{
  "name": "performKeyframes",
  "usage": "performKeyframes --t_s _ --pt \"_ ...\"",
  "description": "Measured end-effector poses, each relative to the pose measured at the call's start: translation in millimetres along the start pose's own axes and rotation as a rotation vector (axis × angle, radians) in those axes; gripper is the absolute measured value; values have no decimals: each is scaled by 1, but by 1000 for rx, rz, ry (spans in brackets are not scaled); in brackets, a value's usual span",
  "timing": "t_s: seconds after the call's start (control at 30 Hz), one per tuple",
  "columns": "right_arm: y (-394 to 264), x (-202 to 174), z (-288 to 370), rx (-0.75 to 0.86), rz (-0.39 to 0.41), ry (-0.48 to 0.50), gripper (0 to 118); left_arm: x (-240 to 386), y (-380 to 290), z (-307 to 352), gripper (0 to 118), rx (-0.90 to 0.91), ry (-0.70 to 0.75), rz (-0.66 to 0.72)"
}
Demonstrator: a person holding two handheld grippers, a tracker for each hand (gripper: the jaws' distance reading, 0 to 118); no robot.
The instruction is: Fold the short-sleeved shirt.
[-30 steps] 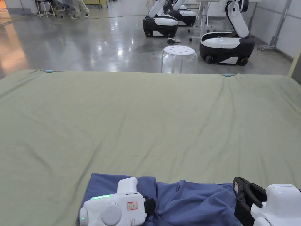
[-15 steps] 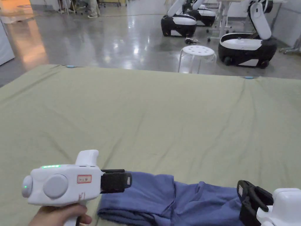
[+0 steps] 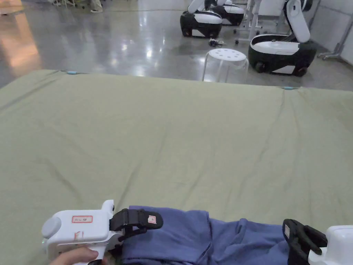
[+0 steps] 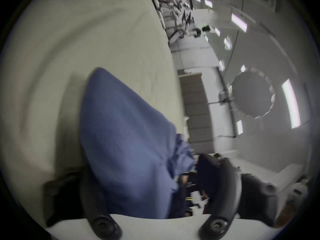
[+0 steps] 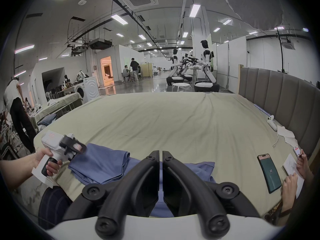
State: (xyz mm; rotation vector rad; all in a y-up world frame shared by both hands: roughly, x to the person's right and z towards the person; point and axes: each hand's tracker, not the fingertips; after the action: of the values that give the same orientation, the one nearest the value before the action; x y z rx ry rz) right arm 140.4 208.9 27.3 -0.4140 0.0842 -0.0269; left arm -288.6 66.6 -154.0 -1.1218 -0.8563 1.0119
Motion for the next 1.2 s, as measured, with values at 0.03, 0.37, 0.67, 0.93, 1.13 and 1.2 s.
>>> performKeyframes --t_s 0.03,0.37,0.67,0.93,1.13,1.2 --pt "1 -1 -1 -2 -6 -3 5 7 2 -4 10 7 96 -22" --pt "6 -4 20 50 28 -2 5 88 -13 59 8 188 672 -190" --pt "-5 16 38 67 7 -29 5 183 -65 -28 8 272 684 -346" --pt "-23 35 50 29 15 -106 5 177 -104 -220 25 100 917 -546" --pt "-35 45 47 -1 -10 -84 5 202 -92 -174 89 178 655 -546" --pt "-35 47 43 -10 -20 -79 5 219 -92 -142 89 291 547 -574"
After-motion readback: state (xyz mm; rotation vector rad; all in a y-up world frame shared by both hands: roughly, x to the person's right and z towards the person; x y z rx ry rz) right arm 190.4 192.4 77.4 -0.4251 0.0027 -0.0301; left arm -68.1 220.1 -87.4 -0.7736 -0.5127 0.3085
